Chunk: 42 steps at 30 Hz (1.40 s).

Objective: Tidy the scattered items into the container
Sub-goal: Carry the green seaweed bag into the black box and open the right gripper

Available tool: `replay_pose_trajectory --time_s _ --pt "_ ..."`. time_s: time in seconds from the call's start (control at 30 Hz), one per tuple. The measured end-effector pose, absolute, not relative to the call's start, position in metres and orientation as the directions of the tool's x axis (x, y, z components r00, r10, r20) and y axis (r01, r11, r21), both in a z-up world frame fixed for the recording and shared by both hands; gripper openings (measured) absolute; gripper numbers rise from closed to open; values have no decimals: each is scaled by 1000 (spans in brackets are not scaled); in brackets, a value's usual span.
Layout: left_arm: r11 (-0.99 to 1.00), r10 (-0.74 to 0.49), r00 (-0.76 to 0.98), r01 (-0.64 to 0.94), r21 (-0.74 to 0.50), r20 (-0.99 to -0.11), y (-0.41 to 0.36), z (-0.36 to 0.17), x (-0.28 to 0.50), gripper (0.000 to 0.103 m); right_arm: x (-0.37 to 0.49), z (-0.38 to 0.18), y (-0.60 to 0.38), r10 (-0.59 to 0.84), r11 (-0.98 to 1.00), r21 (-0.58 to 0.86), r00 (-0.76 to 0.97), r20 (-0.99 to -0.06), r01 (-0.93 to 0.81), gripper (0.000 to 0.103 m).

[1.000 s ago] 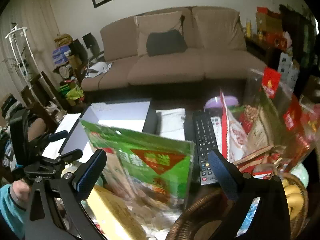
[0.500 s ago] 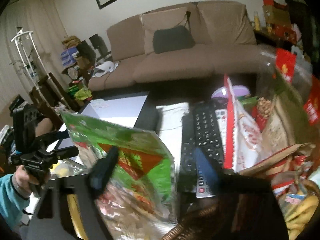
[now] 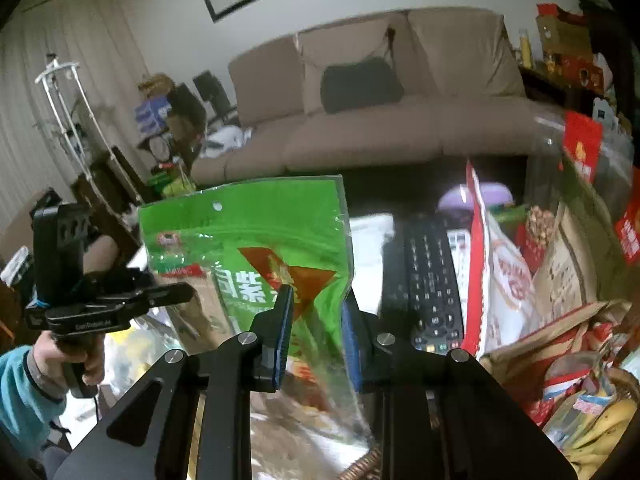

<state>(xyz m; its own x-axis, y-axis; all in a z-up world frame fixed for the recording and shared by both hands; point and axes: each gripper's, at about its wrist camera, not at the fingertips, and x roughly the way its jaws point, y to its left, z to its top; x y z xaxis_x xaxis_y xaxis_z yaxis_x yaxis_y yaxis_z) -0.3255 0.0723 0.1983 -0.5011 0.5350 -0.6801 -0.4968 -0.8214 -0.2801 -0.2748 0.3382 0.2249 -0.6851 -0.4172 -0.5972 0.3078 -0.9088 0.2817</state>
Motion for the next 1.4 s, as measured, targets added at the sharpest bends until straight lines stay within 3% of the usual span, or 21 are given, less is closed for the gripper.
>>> replay_pose_trajectory --time_s 0.2,0.4,0.53,0.73,1.03,1.13,1.3,1.4 --pt "-824 546 -571 -500 -268 -614 53 258 -326 29 -269 276 329 -444 -895 294 -737 -509 336 23" --pt "-864 483 -668 -467 -187 -567 11 319 -339 29 -289 329 283 -474 -880 259 -749 -462 398 23" --pt "-895 426 -711 -420 -148 -560 -24 332 -356 30 -315 339 241 -505 -863 266 -735 -453 429 23" --pt "-928 357 -694 -337 -156 -625 -73 289 -395 30 -361 304 187 -526 -850 324 -685 -505 414 23" --pt "-965 238 -554 -227 -130 -798 -91 171 -432 33 -424 198 131 -429 -903 372 -485 -762 215 23" --pt "-976 177 -549 -203 -75 -817 -89 154 -438 35 -432 182 109 -338 -940 274 -467 -817 201 23" --pt "-981 70 -534 -192 40 -843 -77 136 -449 38 -449 170 95 -317 -948 269 -453 -833 168 23" --pt "-985 67 -539 -168 29 -839 -76 129 -450 50 -449 159 97 -296 -955 259 -456 -839 144 23"
